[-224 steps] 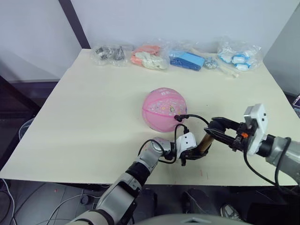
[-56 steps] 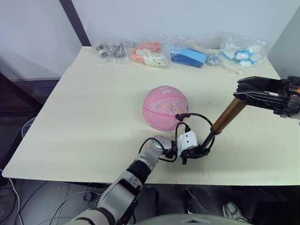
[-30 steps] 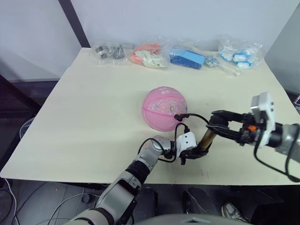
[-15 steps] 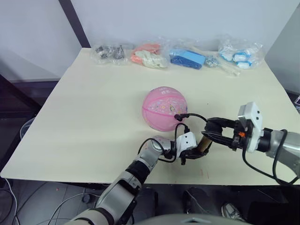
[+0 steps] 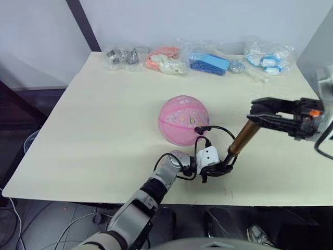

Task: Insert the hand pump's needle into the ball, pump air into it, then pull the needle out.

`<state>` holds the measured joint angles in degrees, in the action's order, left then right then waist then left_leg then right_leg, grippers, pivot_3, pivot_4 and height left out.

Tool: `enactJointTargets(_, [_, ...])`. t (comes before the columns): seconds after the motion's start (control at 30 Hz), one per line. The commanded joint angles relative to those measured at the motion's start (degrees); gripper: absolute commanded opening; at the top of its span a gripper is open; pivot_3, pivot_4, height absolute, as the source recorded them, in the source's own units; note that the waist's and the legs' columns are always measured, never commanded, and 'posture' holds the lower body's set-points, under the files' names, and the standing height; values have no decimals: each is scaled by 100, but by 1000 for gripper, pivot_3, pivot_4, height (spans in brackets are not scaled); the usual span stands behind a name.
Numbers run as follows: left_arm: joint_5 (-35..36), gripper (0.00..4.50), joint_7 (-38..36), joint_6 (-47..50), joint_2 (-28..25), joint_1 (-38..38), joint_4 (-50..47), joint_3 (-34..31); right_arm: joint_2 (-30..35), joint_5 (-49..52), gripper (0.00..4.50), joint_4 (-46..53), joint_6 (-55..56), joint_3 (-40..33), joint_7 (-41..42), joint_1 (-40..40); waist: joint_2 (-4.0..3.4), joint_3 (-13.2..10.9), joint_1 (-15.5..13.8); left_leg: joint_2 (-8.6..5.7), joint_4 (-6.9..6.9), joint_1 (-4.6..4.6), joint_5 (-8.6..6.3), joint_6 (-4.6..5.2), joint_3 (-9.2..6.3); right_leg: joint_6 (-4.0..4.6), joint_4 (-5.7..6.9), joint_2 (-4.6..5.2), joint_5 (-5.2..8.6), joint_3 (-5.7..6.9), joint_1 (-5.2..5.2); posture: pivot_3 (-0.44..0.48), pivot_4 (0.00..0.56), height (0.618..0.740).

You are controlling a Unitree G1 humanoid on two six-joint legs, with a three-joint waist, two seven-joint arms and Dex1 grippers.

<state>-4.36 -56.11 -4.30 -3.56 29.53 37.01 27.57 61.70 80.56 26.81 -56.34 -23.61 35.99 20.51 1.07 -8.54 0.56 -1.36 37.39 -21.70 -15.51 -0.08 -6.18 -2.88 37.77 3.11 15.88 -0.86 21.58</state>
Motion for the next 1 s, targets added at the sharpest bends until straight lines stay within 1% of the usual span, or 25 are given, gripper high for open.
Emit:
enactJointTargets(0.03, [-253,1097,55,222,-157,-194,475,104,264,485,2299,-211,-6,-517,-32,368,0,0,-3,0,0,0,0,0,-1,0,0,0,0,1,0,0,150,740])
enactJointTargets(0.17, [-249,1097,56,223,-155,-181,501,97,400,536,2299,-340,-68,-504,-35,533,-1,-2,-1,1,0,-2,0,0,1,0,-1,1,0,-1,1,0,150,740])
enactJointTargets(0.23, [-248,1097,56,223,-154,-182,504,96,348,614,2299,-357,-74,-504,-98,553,-2,-2,-1,1,0,-3,0,0,2,0,-1,1,0,-1,3,0,150,740])
enactJointTargets(0.37, [-249,1097,59,223,-145,-185,492,102,42,547,2299,-92,-64,-371,-121,176,-2,-3,-4,2,0,-4,0,0,1,0,0,1,0,-1,5,0,150,740])
enactJointTargets(0.63, [-253,1097,58,246,-167,-201,448,105,-737,115,2299,520,216,251,-238,-672,12,13,8,1,0,8,0,0,0,-1,7,-6,0,-1,-4,0,150,740])
enactJointTargets(0.7, [-251,1097,57,252,-178,-199,438,103,-931,35,2299,580,287,378,-285,-846,16,17,12,2,1,11,0,0,2,-1,8,-7,0,-3,-4,0,150,740])
enactJointTargets(1.0, [-261,1097,68,244,-193,-182,465,106,-1421,-857,2299,629,604,1034,-111,-1418,30,32,14,3,0,14,0,-1,0,0,8,-13,0,-2,-5,0,150,740])
